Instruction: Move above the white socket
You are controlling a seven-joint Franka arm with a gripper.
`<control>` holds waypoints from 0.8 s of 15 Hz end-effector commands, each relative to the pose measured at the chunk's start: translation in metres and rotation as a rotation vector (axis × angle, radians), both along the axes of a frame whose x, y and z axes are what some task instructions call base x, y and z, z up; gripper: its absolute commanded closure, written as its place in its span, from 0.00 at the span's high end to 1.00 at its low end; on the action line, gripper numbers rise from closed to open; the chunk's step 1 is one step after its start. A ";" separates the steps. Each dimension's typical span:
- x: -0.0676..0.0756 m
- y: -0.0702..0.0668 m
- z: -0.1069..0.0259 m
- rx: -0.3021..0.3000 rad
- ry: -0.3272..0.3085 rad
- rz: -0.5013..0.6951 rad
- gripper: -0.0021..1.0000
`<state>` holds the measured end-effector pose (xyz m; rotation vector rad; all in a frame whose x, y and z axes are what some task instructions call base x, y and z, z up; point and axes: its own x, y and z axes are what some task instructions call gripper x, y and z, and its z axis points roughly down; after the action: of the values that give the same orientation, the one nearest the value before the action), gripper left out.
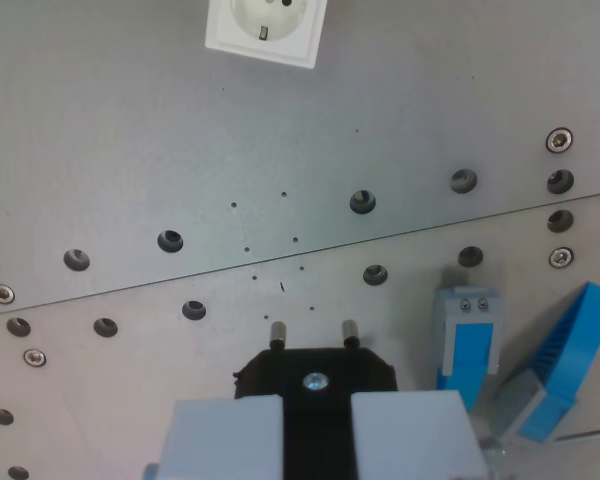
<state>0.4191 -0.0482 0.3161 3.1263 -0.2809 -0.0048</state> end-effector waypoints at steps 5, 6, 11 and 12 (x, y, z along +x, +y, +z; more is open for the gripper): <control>0.005 0.000 -0.012 -0.003 -0.023 -0.037 0.00; 0.006 0.000 -0.014 -0.003 -0.027 -0.041 0.00; 0.010 0.001 -0.029 -0.004 -0.042 -0.069 0.00; 0.011 0.001 -0.032 -0.003 -0.043 -0.076 0.00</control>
<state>0.4297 -0.0492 0.2901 3.1222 -0.3165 -0.0240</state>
